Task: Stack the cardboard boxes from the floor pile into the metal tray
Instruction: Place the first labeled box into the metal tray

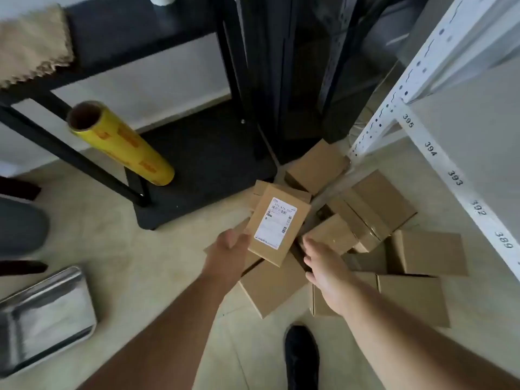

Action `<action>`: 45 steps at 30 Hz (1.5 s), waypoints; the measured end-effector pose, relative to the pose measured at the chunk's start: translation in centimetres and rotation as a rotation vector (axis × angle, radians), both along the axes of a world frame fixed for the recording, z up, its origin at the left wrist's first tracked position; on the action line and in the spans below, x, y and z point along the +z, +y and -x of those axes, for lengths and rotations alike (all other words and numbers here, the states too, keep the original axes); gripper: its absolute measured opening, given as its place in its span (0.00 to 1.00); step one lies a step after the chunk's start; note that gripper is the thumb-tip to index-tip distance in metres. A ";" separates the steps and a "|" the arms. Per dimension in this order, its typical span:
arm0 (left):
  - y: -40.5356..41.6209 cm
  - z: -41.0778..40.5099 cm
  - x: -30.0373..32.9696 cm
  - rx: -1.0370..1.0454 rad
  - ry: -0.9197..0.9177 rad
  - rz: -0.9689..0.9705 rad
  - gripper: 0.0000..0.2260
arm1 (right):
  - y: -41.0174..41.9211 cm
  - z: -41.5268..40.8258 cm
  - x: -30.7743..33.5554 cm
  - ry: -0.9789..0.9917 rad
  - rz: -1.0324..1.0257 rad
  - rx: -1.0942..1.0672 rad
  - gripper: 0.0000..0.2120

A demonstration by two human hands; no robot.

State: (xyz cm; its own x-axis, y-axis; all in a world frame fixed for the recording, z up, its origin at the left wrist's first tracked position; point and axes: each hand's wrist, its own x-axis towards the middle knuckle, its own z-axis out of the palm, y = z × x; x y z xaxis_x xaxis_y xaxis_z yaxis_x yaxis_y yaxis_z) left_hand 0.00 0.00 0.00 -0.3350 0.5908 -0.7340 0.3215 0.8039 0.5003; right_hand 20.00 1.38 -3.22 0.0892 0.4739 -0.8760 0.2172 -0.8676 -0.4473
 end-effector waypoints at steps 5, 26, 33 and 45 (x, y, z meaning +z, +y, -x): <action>1.6 -0.5 -7.1 -0.007 0.029 -0.038 0.28 | 0.4 1.5 -6.3 -0.035 0.024 -0.008 0.42; -0.2 2.8 -12.4 -0.005 -0.100 -0.086 0.22 | 0.2 6.0 -8.3 -0.155 -0.153 0.120 0.16; -5.7 8.7 -9.5 0.064 -0.018 -0.122 0.17 | -3.5 11.4 -5.4 -0.265 -0.353 0.276 0.03; -16.5 24.1 -8.3 0.302 0.015 -0.132 0.13 | -10.4 27.9 -4.5 -0.116 -0.382 0.373 0.09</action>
State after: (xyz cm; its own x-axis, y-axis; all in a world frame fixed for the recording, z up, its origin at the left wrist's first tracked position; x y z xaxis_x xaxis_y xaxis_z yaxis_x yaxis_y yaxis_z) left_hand -24.06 -16.49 -8.32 -0.5199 0.5529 -0.6512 0.0867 0.7925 0.6037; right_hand -7.86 -8.99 -7.73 -0.0603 0.7745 -0.6297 0.5456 -0.5027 -0.6706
